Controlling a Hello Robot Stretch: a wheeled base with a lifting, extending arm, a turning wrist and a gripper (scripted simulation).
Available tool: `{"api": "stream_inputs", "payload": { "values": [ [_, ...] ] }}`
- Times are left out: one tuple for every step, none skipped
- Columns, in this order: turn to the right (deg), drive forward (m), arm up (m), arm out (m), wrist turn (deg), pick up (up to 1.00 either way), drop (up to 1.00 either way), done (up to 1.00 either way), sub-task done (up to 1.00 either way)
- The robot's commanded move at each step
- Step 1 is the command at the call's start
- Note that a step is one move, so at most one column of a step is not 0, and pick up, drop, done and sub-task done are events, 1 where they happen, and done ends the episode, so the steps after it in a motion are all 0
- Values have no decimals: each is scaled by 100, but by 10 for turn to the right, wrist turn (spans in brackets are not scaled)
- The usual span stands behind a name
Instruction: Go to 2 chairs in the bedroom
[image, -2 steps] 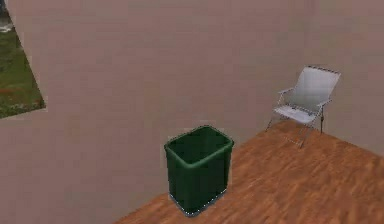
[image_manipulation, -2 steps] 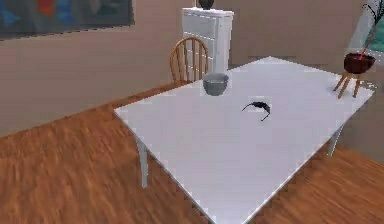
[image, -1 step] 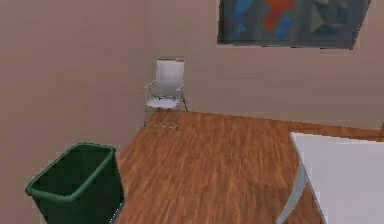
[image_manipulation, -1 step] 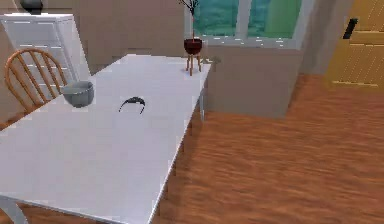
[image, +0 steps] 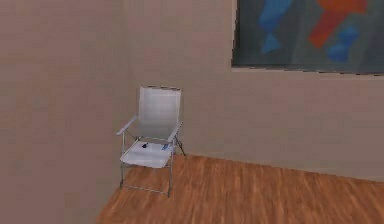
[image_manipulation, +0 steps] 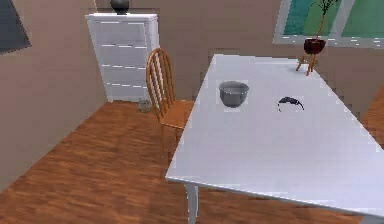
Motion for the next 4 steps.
{"api": "stream_inputs", "payload": {
  "values": [
    [90, 0, 0, 0, 0, 0, 0, 0, 0],
    [0, 40, 0, 0, 0, 0, 0, 0, 0],
    [450, 0, 0, 0, 0, 0, 0, 0, 0],
    [240, 0, 0, 0, 0, 0, 0, 0, 0]
  ]
}}
